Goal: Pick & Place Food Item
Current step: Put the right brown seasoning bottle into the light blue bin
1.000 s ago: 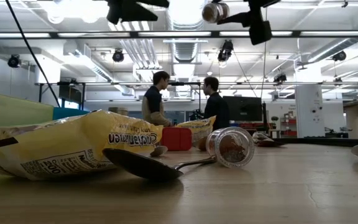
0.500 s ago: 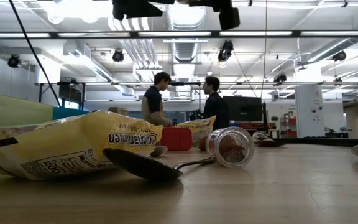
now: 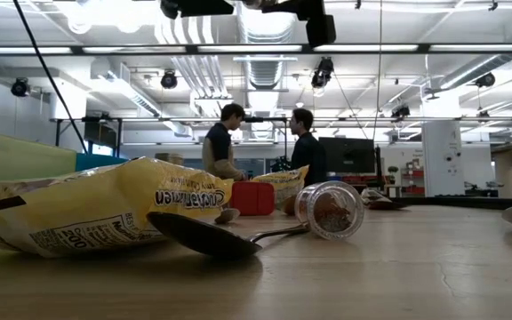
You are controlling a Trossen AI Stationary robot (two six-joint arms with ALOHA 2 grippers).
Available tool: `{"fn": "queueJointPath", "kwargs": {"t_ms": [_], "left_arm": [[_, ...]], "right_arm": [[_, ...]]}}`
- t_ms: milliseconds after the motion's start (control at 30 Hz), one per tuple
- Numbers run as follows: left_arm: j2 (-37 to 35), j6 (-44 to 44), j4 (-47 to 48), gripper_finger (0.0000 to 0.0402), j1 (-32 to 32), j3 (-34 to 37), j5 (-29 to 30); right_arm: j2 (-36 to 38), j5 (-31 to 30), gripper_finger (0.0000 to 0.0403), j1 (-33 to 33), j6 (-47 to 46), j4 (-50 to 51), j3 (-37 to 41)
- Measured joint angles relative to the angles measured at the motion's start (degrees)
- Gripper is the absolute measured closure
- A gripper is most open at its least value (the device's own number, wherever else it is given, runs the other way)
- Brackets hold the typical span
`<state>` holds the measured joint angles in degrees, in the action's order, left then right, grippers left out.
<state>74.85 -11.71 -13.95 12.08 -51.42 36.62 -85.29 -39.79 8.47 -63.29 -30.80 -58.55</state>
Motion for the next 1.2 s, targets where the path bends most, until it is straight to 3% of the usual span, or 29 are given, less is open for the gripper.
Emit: {"fn": "queueJointPath", "kwargs": {"t_ms": [1200], "left_arm": [[0.0, 1.2, 2.2, 0.0056, 0.0, 0.1, 0.0]], "right_arm": [[0.1, 3.7, 0.0226, 0.0, 1.8, -0.5, -0.3]]}}
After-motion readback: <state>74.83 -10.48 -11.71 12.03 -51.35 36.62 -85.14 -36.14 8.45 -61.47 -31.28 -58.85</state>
